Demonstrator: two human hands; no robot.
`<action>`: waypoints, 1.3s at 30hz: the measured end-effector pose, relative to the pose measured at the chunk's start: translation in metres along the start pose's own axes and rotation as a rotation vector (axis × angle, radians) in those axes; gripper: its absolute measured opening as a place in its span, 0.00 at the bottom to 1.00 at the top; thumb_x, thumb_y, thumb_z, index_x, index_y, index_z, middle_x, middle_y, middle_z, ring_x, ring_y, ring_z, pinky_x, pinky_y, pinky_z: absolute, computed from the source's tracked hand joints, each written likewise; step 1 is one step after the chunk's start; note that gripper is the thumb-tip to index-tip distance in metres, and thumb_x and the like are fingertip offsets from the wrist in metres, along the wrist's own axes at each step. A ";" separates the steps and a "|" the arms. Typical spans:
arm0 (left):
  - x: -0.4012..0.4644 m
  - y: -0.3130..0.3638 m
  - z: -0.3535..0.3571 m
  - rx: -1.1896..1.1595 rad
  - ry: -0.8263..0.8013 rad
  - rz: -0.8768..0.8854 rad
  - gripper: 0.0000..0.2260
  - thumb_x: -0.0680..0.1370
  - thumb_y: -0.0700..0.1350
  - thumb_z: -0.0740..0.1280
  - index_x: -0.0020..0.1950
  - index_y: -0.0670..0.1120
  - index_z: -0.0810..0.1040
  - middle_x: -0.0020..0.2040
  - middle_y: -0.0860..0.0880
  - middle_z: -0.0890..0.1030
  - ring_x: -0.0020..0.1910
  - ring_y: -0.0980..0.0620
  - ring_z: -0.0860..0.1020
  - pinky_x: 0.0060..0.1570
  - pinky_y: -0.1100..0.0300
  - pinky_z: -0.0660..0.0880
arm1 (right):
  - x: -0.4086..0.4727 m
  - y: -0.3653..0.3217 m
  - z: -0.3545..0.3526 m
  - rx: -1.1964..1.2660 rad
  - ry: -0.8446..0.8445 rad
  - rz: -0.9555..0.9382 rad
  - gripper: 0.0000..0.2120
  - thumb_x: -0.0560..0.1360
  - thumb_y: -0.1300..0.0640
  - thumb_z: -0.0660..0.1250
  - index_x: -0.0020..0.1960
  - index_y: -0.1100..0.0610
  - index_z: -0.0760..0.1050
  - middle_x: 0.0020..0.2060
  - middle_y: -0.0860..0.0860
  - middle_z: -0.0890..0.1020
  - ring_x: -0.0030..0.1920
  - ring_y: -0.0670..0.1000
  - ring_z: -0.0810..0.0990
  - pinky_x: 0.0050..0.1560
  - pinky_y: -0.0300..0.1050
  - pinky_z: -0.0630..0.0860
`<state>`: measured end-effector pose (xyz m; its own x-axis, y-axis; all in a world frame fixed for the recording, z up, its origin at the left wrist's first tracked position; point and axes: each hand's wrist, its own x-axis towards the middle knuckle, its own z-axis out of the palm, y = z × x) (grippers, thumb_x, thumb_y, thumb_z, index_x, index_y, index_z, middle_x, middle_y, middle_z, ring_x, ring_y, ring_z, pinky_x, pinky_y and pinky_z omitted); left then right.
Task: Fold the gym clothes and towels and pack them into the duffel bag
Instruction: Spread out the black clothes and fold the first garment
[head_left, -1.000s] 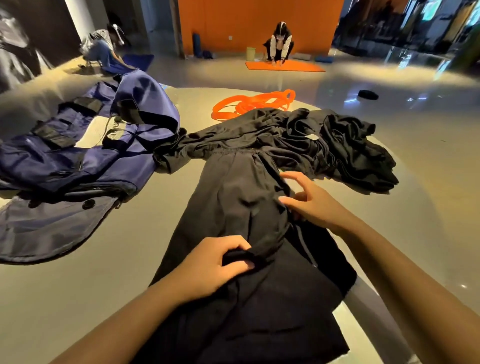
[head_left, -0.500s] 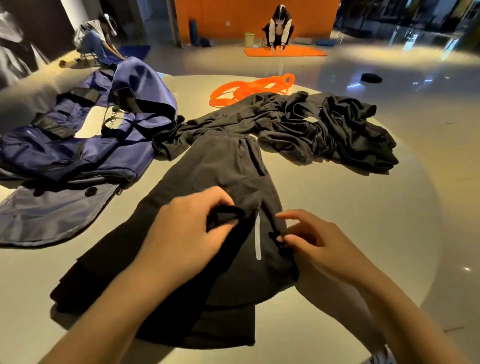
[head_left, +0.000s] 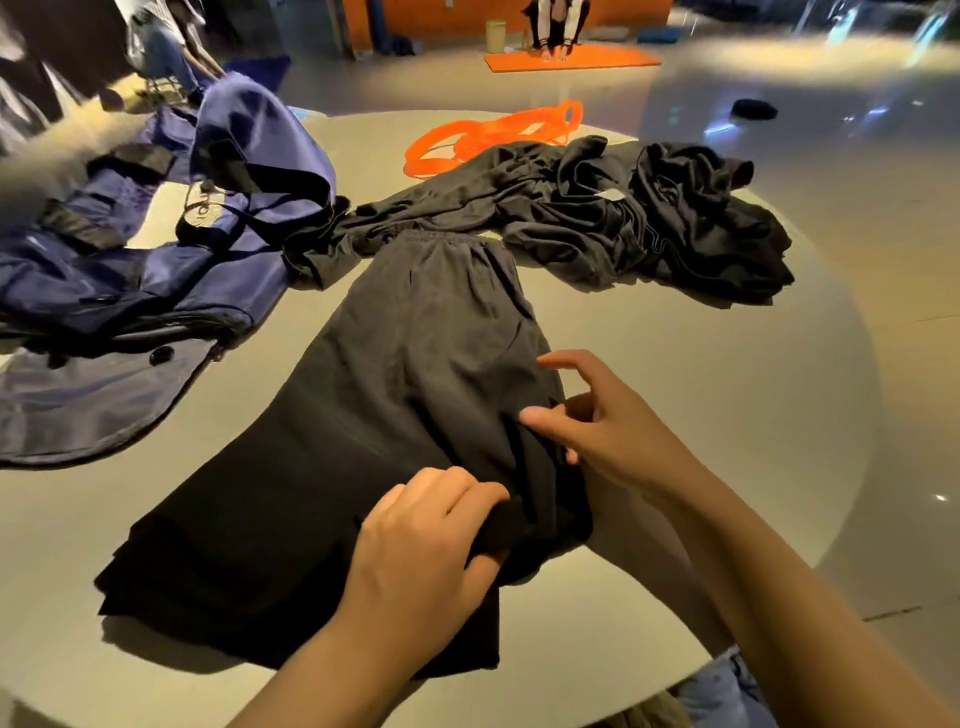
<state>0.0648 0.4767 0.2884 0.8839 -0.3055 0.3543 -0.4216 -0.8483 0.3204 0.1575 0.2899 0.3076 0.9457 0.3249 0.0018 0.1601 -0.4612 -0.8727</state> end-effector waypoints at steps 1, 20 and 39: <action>-0.001 -0.006 -0.002 0.021 -0.003 0.018 0.13 0.68 0.48 0.60 0.49 0.49 0.79 0.43 0.54 0.79 0.41 0.53 0.77 0.39 0.62 0.75 | 0.001 -0.001 0.003 0.003 -0.019 -0.005 0.23 0.74 0.51 0.70 0.65 0.45 0.65 0.31 0.50 0.78 0.31 0.46 0.77 0.38 0.40 0.78; -0.001 -0.013 -0.037 -0.185 0.115 -0.320 0.14 0.72 0.59 0.57 0.42 0.54 0.78 0.32 0.57 0.77 0.27 0.56 0.70 0.29 0.57 0.70 | -0.044 -0.030 0.033 -0.285 -0.127 -0.204 0.24 0.70 0.47 0.72 0.64 0.38 0.69 0.36 0.40 0.77 0.38 0.43 0.77 0.40 0.39 0.75; -0.014 -0.150 -0.097 0.008 -0.005 -0.788 0.11 0.80 0.49 0.63 0.58 0.48 0.80 0.56 0.45 0.80 0.53 0.44 0.76 0.51 0.52 0.68 | -0.070 -0.012 0.057 -0.498 0.208 -0.142 0.23 0.70 0.57 0.69 0.61 0.44 0.66 0.46 0.45 0.72 0.39 0.47 0.72 0.37 0.40 0.73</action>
<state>0.0955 0.6498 0.3204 0.9224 0.3855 0.0216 0.3312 -0.8187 0.4691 0.0735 0.3201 0.2902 0.9330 0.2659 0.2427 0.3565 -0.7757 -0.5208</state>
